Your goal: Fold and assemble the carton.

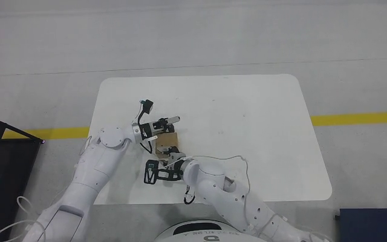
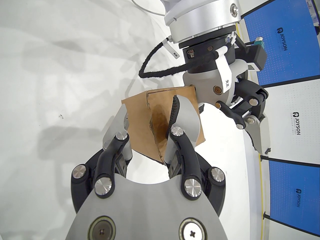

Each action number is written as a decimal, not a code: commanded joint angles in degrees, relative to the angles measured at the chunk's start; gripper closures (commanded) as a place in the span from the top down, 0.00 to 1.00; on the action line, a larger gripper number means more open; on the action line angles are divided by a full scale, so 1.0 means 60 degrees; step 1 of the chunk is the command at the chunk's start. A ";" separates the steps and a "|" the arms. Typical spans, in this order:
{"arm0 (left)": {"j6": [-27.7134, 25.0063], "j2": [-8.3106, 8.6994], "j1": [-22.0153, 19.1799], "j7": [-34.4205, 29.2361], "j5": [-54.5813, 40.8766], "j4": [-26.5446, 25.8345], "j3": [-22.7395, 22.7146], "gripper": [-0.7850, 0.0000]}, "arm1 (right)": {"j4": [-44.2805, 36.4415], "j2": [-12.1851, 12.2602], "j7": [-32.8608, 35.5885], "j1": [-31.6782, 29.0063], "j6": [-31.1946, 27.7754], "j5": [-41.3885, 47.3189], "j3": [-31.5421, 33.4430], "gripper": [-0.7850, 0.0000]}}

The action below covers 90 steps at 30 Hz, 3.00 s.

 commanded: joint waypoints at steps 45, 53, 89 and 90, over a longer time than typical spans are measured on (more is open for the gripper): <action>-0.0261 0.0082 0.0355 0.0695 -0.0438 -0.0497 -0.0449 1.00 | -0.1529 0.0336 -0.0747 -0.1208 0.0960 0.1342 0.1144 0.48; -0.0105 0.0289 0.0821 0.0590 -0.2331 -0.1486 -0.1710 1.00 | -0.1621 0.0525 -0.1370 -0.2315 0.1525 0.3409 0.2435 0.57; 0.1617 0.0833 0.2678 -0.0753 -0.2086 -0.3403 -0.2937 1.00 | 0.0574 0.0333 -0.1057 -0.1100 0.3246 0.4772 0.2180 0.49; 0.1614 0.0836 0.2676 -0.0748 -0.2085 -0.3422 -0.2941 1.00 | 0.0595 0.0326 -0.1054 -0.1066 0.3296 0.4799 0.2183 0.48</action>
